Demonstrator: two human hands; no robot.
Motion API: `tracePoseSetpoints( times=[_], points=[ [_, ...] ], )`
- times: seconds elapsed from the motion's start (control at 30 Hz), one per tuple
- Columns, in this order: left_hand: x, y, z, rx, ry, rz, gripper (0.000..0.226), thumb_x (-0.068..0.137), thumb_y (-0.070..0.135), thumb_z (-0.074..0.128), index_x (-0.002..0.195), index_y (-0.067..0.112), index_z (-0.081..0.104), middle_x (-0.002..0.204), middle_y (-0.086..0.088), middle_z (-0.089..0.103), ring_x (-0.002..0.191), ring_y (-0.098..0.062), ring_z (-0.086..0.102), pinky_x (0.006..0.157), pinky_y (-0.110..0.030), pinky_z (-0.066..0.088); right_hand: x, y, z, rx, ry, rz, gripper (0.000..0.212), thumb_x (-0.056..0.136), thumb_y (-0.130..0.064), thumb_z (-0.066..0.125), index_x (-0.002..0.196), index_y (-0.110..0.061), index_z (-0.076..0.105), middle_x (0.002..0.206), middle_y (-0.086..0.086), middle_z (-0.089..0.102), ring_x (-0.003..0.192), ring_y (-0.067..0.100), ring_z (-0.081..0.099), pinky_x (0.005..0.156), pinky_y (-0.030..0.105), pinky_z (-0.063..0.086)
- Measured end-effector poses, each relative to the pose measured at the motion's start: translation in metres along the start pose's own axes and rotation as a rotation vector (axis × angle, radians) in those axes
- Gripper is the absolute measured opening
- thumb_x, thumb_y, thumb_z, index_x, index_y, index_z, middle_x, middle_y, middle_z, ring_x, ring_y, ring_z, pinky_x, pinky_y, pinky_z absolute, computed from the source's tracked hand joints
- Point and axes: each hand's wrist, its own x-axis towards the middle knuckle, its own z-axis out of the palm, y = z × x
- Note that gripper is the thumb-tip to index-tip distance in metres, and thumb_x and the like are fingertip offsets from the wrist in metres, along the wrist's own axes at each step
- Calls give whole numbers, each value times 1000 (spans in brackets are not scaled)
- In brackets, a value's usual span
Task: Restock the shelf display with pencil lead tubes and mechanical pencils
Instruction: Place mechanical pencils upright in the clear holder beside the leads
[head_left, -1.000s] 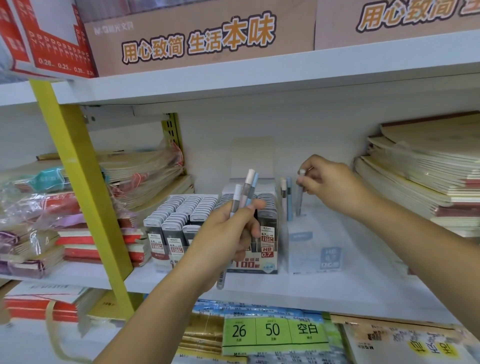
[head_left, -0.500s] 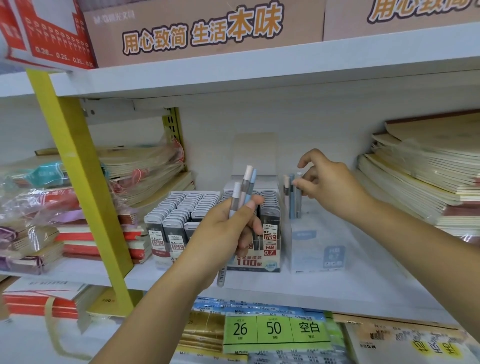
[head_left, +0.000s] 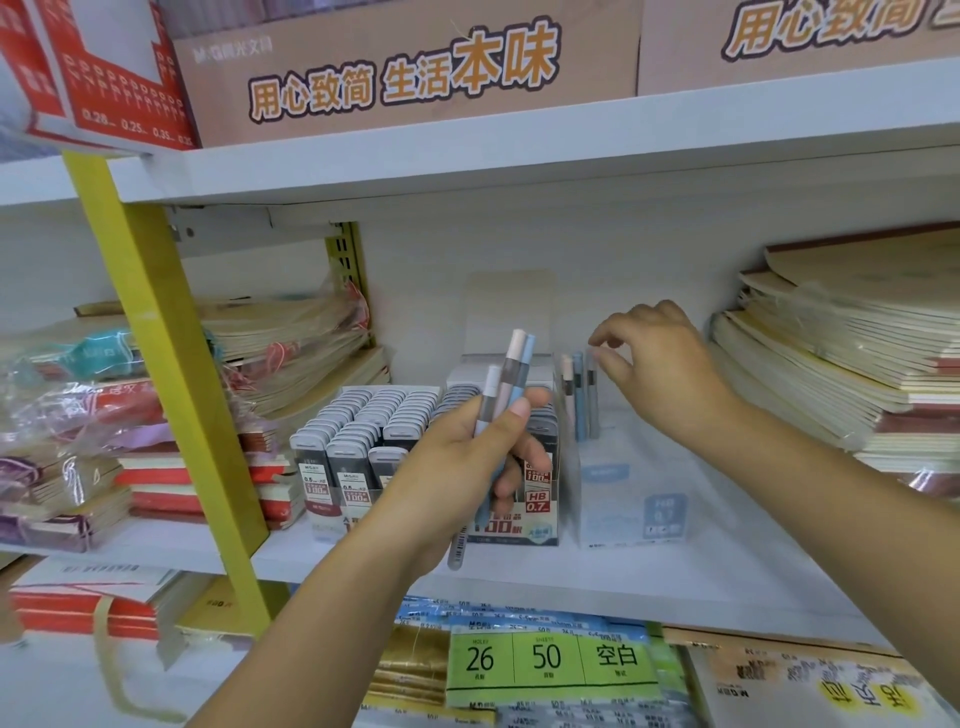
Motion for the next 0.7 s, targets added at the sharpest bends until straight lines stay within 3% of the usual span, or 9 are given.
tracePoseSetpoints(
  times=[0.07,0.17,0.3,0.4,0.53,0.6,0.7],
  points=[
    [1,3,4,-34,-35,-6,21,97,46,54,108,44,72,76,4,67,51,-7,45,48,-24,39,-9,-16,-13,379,10,95,16,96,-27,55,102,-25,70,92,-9,70,92,12,60,77,24,41],
    [3,6,10,-63,-76,-15,26,92,48,55,108,38,73,74,4,64,51,-8,42,48,-23,36,-25,-42,-29,1014,-263,198,16,95,-30,57,107,-33,68,93,-13,75,86,0,68,75,21,46],
    [4,5,14,-123,-96,-12,21,99,42,56,99,30,74,75,3,66,54,-7,43,49,-19,38,-33,-53,-38,1299,-255,233,20,90,-10,65,108,-17,66,89,1,77,81,11,73,71,15,53],
    [2,7,13,-140,-99,-36,26,92,45,56,104,30,73,79,0,70,60,-10,54,54,-22,48,-31,-51,-39,1301,-190,282,15,89,-8,66,102,-14,65,87,5,76,77,16,72,71,22,56],
    [-1,6,5,-14,-29,-67,26,101,44,48,118,33,64,88,-4,77,63,-13,67,54,-27,56,-12,-32,-46,1338,150,383,15,92,-4,60,98,-17,57,79,5,73,74,18,72,53,22,54],
    [-3,5,0,69,26,-51,23,103,45,45,113,39,65,78,0,74,48,-8,55,44,-21,45,-4,-16,-48,1192,265,294,26,91,-4,59,103,-26,53,80,6,70,79,14,72,53,20,54],
    [-3,3,-5,72,55,-52,23,102,45,48,112,36,67,65,5,60,42,-4,38,39,-16,32,-1,5,-35,766,194,156,32,89,-14,64,107,-37,52,86,5,67,79,14,69,65,26,55]
  ],
)
